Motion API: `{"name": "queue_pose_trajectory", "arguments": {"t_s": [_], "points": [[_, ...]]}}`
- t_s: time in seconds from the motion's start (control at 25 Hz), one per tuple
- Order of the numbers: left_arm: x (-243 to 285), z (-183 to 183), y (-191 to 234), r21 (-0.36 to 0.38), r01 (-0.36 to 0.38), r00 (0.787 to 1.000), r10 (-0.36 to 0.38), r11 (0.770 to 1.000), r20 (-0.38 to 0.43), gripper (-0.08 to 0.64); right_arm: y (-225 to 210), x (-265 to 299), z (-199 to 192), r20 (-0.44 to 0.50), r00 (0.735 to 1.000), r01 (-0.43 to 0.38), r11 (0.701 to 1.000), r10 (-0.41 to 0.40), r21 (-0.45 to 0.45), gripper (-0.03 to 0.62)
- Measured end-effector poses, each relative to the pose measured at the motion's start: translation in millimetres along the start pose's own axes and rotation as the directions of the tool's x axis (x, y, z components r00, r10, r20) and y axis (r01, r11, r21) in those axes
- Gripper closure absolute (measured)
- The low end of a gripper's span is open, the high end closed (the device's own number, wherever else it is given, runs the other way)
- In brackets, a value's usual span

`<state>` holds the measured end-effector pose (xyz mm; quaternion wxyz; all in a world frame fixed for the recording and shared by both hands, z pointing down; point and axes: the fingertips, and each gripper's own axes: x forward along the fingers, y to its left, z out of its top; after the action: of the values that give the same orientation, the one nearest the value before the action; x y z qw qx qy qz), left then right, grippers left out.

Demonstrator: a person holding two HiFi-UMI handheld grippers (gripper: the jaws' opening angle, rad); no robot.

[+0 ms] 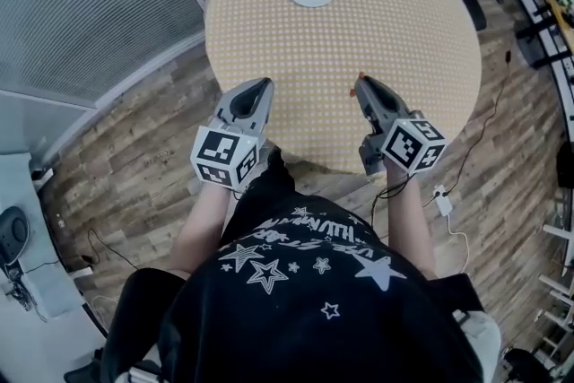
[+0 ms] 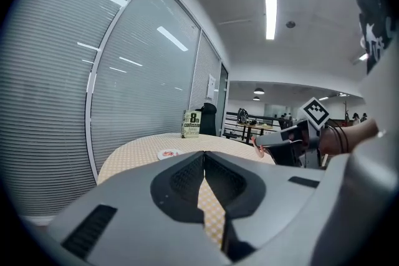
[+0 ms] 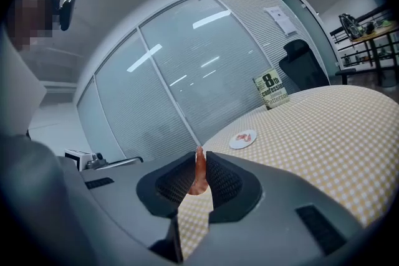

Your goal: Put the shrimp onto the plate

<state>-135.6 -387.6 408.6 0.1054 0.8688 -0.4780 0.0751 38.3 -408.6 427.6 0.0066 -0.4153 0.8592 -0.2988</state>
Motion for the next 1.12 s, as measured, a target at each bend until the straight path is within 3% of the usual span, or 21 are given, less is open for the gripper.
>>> {"name": "queue_pose_trajectory", "arguments": {"t_s": [0.6, 1.12], "points": [[49.9, 4.8, 98.6, -0.033, 0.084, 0.996, -0.085, 0.996, -0.031, 0.551, -12.6, 107.2, 17.3, -0.019, 0.995, 0.103, 0.994, -0.102, 0.031, 0.537], [83.9, 1.1, 128.8, -0.062, 0.158, 0.986, -0.161, 0.985, -0.045, 0.551, -23.2, 157.1, 35.0, -0.036, 0.987, 0.155, 0.988, -0.156, -0.007, 0.537]]}}
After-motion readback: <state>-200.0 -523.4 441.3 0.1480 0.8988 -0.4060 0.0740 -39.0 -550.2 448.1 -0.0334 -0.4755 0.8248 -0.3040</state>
